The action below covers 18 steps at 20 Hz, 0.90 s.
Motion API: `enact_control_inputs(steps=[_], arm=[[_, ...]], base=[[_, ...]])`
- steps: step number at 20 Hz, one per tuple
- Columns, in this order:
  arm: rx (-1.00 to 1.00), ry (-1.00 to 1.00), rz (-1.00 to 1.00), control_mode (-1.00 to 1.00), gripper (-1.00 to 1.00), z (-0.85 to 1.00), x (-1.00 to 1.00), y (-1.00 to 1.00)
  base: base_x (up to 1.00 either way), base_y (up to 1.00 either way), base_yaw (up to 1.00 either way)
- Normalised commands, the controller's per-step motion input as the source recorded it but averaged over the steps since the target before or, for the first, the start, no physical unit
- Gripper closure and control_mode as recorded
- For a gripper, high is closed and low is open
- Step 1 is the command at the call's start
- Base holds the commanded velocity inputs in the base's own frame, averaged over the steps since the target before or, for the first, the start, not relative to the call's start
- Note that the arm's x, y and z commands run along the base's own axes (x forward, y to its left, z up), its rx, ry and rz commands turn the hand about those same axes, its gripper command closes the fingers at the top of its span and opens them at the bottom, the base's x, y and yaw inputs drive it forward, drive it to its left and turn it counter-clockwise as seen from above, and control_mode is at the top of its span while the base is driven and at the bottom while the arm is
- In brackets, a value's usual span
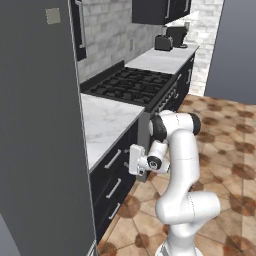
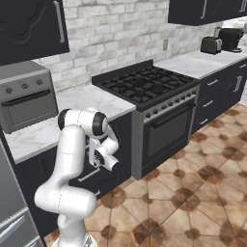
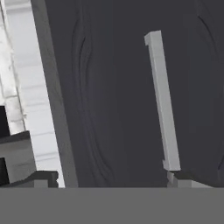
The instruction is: Take the pizza cutter from the drawer on the right and place it on the dining counter for cutting.
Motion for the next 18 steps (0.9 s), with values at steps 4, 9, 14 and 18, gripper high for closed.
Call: enact_control_inputs(steps=[4, 9, 14, 18], arm=[[0.0, -0.06, 0.02, -1.0, -1.0, -0.31, 0.19, 0.03], [0.0, -0.06, 0.0, -1.0, -1.0, -0.26, 0.19, 0.18], [0.0, -0.07, 0.0, -1.0, -1.0, -0.25, 0.24, 0.22], [0.0, -0.06, 0.0, -1.0, -1.0, -0.19, 0.22, 0.17]], base=[[0.0, 0.0, 0.0], [0.0, 0.0, 0.0], [0.0, 0.0, 0.0], [0.0, 0.0, 0.0]])
